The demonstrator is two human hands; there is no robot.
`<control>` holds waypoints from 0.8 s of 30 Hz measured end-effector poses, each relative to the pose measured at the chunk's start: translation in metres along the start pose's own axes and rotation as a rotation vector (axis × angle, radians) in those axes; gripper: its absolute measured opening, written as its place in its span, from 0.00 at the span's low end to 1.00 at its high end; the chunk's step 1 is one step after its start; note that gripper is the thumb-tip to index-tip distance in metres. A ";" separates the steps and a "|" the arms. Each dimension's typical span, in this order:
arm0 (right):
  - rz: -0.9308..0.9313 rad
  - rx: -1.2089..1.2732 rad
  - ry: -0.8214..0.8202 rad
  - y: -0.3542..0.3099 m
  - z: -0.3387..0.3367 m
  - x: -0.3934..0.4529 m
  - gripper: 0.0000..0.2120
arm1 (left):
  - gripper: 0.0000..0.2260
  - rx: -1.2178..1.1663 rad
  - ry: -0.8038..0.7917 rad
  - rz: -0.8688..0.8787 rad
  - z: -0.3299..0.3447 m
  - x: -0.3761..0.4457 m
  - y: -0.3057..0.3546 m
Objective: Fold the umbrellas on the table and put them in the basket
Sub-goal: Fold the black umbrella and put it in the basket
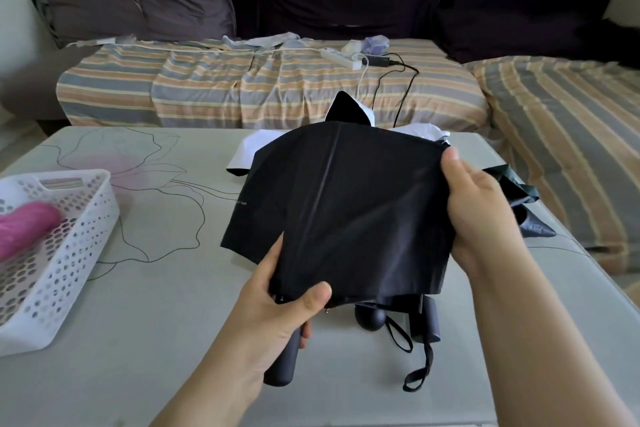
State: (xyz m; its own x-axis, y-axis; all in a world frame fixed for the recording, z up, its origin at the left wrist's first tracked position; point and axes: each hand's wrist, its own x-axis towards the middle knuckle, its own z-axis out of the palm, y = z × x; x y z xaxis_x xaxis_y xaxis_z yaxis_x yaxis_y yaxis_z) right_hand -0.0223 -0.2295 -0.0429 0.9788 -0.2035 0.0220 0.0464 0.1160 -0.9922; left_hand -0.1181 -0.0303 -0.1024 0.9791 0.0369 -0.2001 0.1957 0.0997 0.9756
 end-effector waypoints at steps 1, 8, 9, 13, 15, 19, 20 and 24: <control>0.048 0.081 -0.027 -0.005 -0.002 0.000 0.21 | 0.37 0.007 -0.011 -0.006 -0.001 -0.001 -0.001; 0.399 0.205 -0.332 -0.008 -0.003 -0.011 0.18 | 0.41 0.081 -0.069 0.057 0.001 -0.004 0.003; 0.390 0.184 -0.314 -0.009 -0.002 -0.012 0.16 | 0.43 0.085 -0.066 0.060 0.000 -0.004 0.004; 0.453 0.413 -0.308 -0.019 -0.004 -0.013 0.26 | 0.50 0.083 -0.068 0.092 0.001 -0.006 0.006; 0.460 0.444 -0.334 -0.023 -0.002 -0.016 0.28 | 0.49 0.047 -0.114 0.127 0.003 -0.007 0.007; 0.456 0.520 -0.343 -0.020 0.003 -0.020 0.29 | 0.52 0.018 -0.162 0.155 0.006 -0.011 0.009; 0.451 0.550 -0.341 -0.020 0.005 -0.020 0.29 | 0.53 0.013 -0.154 0.152 0.006 -0.011 0.009; 0.426 0.677 -0.390 -0.019 0.012 -0.023 0.28 | 0.49 0.135 -0.015 0.053 0.007 -0.011 0.004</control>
State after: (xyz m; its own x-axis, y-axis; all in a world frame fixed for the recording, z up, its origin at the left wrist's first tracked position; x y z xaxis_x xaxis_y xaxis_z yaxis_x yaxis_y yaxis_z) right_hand -0.0434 -0.2155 -0.0236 0.9322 0.3196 -0.1695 -0.3504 0.6810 -0.6430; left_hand -0.1275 -0.0369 -0.0954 0.9887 0.0235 -0.1479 0.1487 -0.0370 0.9882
